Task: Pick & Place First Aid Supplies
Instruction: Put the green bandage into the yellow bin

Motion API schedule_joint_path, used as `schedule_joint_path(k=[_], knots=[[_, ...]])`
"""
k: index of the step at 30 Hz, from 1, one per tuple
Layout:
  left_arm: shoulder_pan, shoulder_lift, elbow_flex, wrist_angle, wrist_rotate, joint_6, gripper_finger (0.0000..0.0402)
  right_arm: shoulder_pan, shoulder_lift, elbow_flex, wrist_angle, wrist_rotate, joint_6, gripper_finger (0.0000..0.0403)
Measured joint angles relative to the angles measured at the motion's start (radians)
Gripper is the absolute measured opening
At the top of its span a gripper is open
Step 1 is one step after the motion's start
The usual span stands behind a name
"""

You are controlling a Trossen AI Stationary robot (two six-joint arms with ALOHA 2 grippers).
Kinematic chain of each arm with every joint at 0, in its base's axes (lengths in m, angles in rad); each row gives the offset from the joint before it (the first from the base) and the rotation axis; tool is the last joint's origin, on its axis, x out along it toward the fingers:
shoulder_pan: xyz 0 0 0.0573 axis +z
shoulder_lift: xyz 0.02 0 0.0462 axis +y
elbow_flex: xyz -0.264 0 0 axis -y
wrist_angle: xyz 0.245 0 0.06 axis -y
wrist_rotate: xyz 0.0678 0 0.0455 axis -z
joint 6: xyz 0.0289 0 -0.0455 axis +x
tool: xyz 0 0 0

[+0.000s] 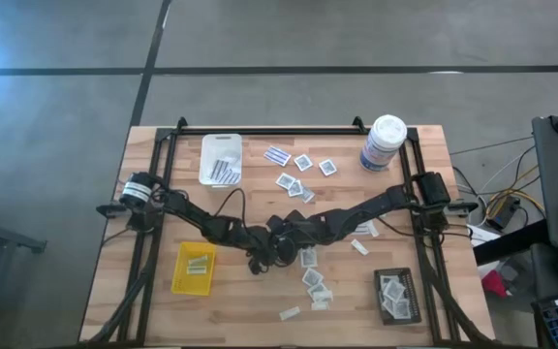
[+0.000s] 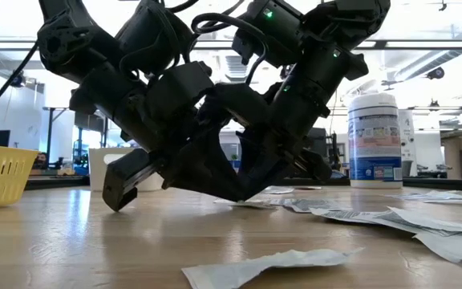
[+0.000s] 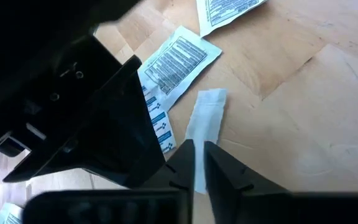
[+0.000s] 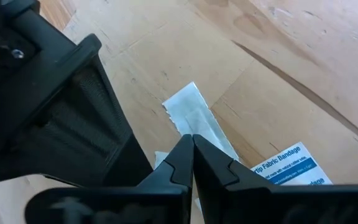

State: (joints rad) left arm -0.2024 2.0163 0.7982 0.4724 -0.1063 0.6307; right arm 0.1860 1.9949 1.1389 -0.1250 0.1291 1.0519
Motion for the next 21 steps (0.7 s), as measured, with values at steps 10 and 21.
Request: schedule_joint_path(k=[10, 21], knots=[[-0.002, 0.000, 0.000, -0.007, 0.000, -0.023, 0.0001, 0.000, -0.001, 0.000, -0.006, 0.000, -0.024, 0.0008], [-0.003, 0.000, 0.000, -0.043, 0.008, -0.124, 0.0000, -0.001, -0.049, 0.000, -0.087, 0.006, -0.060, 0.0008]])
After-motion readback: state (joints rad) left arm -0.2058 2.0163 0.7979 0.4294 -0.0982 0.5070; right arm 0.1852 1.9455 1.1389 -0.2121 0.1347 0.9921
